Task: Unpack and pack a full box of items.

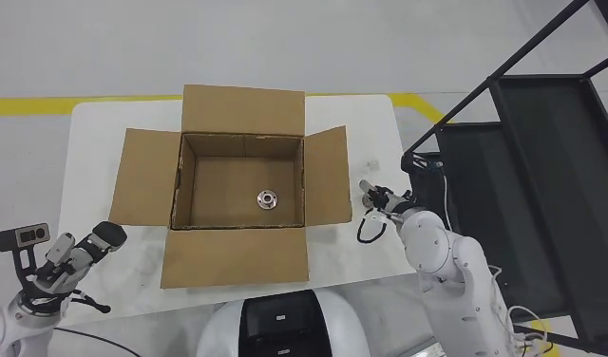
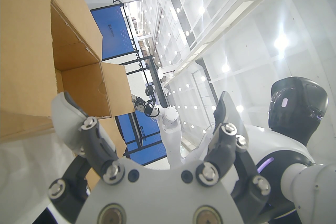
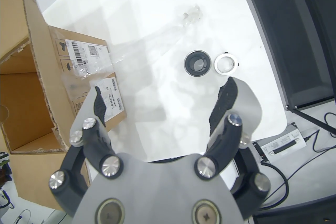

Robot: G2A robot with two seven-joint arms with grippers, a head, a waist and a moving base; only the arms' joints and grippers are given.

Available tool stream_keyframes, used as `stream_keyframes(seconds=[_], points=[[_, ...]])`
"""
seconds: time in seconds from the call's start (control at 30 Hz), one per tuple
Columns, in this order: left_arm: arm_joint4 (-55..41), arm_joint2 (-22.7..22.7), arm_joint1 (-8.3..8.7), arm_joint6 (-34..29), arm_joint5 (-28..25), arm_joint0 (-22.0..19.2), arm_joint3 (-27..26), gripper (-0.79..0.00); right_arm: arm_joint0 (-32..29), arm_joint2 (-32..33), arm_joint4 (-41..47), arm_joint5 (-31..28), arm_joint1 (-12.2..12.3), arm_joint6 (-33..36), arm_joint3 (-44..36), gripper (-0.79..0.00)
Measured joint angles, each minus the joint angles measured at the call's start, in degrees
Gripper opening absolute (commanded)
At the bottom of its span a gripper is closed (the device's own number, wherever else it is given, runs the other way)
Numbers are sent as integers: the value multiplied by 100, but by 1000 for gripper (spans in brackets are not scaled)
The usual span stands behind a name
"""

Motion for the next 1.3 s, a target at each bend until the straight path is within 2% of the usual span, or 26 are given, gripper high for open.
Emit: stream_keyframes(seconds=[0.17,0.5,0.57,0.63,0.7,0.83,0.87,1.03,1.07,1.3], points=[[0,0,0,0,0,0,0,0,164,83,7,253,-8,-145,359,0],[0,0,0,0,0,0,0,0,524,840,167,481,40,-128,1560,0],[0,0,0,0,0,0,0,0,580,912,184,493,48,-124,1778,-58],[0,0,0,0,0,0,0,0,655,985,210,547,54,-137,2033,-154],[0,0,0,0,0,0,0,0,723,1029,197,579,61,-170,2278,-129],[0,0,0,0,0,0,0,0,842,1034,85,638,73,-174,2638,-185],[0,0,0,0,0,0,0,0,867,1034,75,647,75,-163,2707,-225],[0,0,0,0,0,0,0,0,986,904,-13,563,83,-68,3018,-274],[0,0,0,0,0,0,0,0,1001,871,-21,559,81,-51,3047,-308],[0,0,0,0,0,0,0,0,1106,726,-29,648,72,32,3302,-326]])
